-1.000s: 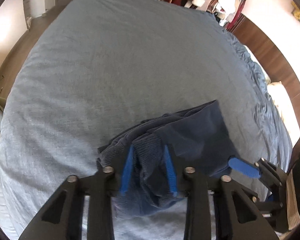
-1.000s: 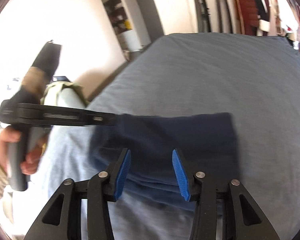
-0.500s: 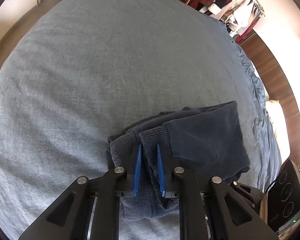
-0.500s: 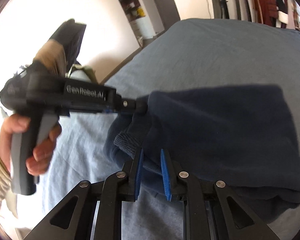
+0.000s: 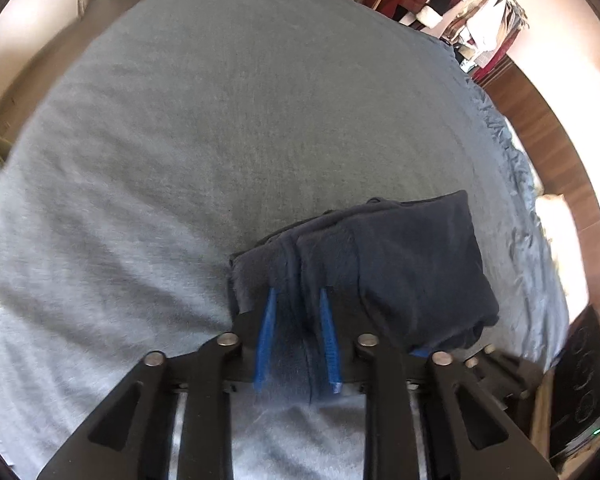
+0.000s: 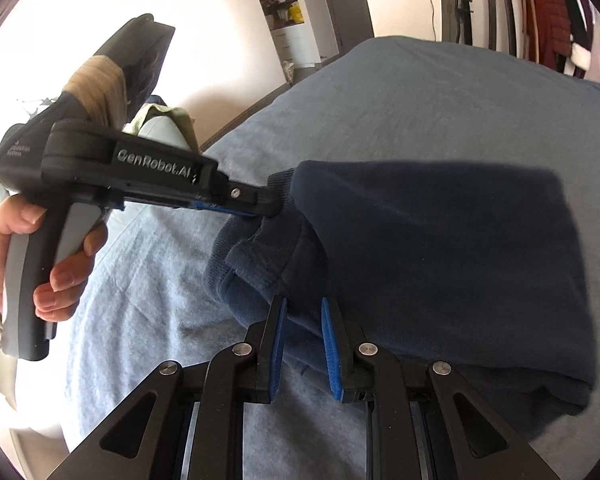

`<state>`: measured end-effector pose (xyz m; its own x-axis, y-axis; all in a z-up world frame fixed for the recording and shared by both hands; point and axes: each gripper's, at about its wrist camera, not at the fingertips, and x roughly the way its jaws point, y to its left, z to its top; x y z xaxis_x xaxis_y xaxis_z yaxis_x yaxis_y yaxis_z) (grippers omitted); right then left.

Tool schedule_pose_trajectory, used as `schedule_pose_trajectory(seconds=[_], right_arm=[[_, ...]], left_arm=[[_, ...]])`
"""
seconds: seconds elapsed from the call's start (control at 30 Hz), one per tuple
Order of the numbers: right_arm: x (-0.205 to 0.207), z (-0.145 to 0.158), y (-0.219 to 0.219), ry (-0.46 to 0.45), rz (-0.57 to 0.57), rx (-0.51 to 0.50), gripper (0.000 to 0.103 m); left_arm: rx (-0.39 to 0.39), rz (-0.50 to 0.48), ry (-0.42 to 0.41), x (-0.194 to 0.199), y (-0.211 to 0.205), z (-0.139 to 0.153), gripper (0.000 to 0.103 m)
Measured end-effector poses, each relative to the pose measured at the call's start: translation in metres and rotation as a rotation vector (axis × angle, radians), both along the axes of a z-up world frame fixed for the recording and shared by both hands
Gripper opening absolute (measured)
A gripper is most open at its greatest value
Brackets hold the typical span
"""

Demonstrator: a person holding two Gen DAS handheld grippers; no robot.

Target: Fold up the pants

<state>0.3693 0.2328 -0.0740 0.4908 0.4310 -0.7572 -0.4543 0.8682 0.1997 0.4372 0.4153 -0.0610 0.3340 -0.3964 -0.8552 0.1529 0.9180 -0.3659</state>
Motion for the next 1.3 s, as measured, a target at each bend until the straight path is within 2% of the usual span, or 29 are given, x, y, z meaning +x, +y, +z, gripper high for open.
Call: schedule_pose_trajectory(seconds=[0.03,0.07,0.2,0.33,0.4,0.5,0.67,0.77,0.87,1.07,1.17,1.3], right_arm=[[-0.003,0.007,-0.003,-0.015,-0.007,-0.006,0.020],[-0.006,0.013,-0.005,-0.032,-0.015,-0.013,0.020],[-0.021,0.045,-0.023,-0.112,-0.061,-0.029,0.036],[-0.036,0.064,-0.046,-0.168,-0.104,-0.054,0.046],[-0.044,0.070,-0.064,-0.184,-0.142,-0.055,0.047],[-0.053,0.068,-0.092,-0.191,-0.215,-0.072,0.054],[-0.047,0.041,-0.132,-0.111,-0.327,-0.125,0.054],[-0.040,0.025,-0.145,-0.090,-0.380,-0.127,0.054],[-0.032,0.015,-0.147,-0.058,-0.384,-0.114,0.054],[-0.028,-0.002,-0.147,-0.015,-0.388,-0.084,0.054],[-0.028,-0.007,-0.149,0.000,-0.393,-0.068,0.054],[-0.027,-0.011,-0.150,0.007,-0.392,-0.059,0.054]], left_arm=[[0.030,0.009,-0.027,-0.006,-0.001,0.009,0.039],[0.066,0.022,-0.057,-0.012,-0.002,0.019,0.042],[0.170,0.056,-0.161,-0.041,-0.011,0.048,0.046],[0.206,0.084,-0.224,-0.072,-0.026,0.065,0.049],[0.227,0.084,-0.243,-0.084,-0.037,0.066,0.050],[0.250,0.070,-0.270,-0.097,-0.052,0.063,0.055],[0.294,0.053,-0.264,-0.090,-0.068,0.043,0.056],[0.342,0.005,-0.258,-0.087,-0.077,0.030,0.056],[0.389,-0.076,-0.258,-0.087,-0.084,0.022,0.057],[0.528,-0.220,-0.316,-0.087,-0.103,0.016,0.062],[0.667,-0.326,-0.384,-0.094,-0.119,0.010,0.064],[0.933,-0.530,-0.498,-0.109,-0.143,-0.012,0.065]])
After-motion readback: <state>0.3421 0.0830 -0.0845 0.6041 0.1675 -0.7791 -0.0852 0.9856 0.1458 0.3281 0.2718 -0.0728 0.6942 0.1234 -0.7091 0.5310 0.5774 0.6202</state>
